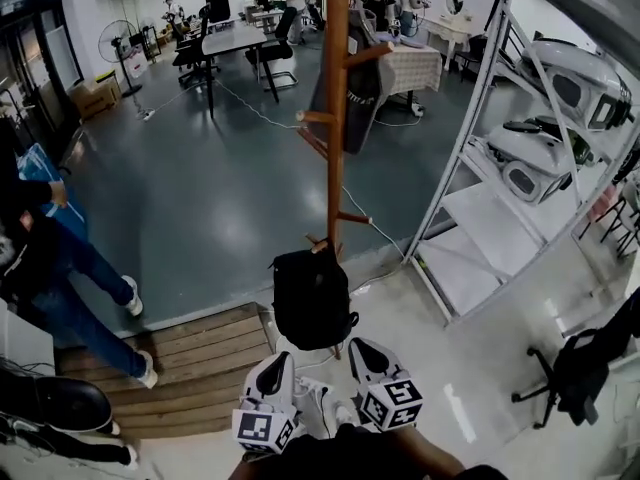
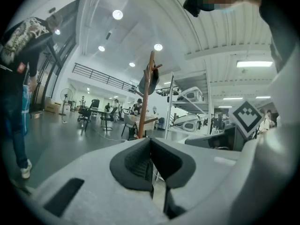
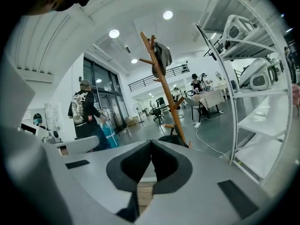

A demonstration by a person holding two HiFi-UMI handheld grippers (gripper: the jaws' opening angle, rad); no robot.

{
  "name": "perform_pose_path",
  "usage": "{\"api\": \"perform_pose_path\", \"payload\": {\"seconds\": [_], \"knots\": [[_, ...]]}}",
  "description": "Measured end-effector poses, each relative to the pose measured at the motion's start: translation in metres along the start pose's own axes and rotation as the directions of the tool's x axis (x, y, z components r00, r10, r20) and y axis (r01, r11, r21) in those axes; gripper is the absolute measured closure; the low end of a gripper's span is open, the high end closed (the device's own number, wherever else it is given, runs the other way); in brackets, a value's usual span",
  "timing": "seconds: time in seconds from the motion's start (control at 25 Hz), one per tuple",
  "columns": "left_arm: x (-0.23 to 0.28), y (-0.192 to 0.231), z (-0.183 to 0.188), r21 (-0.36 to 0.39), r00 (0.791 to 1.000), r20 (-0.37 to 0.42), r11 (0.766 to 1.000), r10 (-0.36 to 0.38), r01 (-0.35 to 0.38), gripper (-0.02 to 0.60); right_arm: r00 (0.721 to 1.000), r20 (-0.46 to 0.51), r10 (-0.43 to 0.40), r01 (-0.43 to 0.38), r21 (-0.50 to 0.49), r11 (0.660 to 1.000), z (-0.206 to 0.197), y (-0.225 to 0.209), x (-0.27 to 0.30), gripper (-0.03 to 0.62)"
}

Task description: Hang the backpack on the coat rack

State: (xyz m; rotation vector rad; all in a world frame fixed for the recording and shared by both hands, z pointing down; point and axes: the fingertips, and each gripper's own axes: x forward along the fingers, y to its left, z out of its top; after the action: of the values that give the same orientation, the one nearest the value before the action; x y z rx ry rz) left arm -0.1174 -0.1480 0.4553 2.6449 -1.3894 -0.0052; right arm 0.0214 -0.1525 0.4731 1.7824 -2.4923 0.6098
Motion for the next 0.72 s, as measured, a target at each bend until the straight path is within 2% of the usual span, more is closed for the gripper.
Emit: {"api": "perform_pose_path", "payload": {"seconds": [0.2, 0.36, 0.6, 0.72], "knots": [[-0.023, 0.004, 0.012, 0.027, 0.999, 0.044, 1.000, 0.008, -0.009, 0.563, 1.000, 0.022, 0.000, 0.000, -0.019, 1.000, 0.000, 0.023, -0.015, 0.581], [-0.031, 0.003, 0.004, 0.012, 0.999, 0.031, 1.000, -0.012, 0.012, 0.563, 1.000, 0.012, -0.017, 0.017, -0.025, 1.000, -0.011, 0.027, -0.024, 0.582], [-0.039, 0.006, -0.010, -0.031, 1.000, -0.017, 0.999, -0.006, 0.006, 0.563, 1.000, 0.017, -0.014, 0.015, -0.023, 1.000, -0.020, 0.040, -0.027, 0.582], [-0.041, 0.007, -0.011, -0.016, 1.000, -0.025, 1.000, -0.013, 0.013, 0.563, 0.999, 0.022, -0.027, 0.027, -0.027, 0.999, -0.020, 0.044, -0.028, 0.582]]}}
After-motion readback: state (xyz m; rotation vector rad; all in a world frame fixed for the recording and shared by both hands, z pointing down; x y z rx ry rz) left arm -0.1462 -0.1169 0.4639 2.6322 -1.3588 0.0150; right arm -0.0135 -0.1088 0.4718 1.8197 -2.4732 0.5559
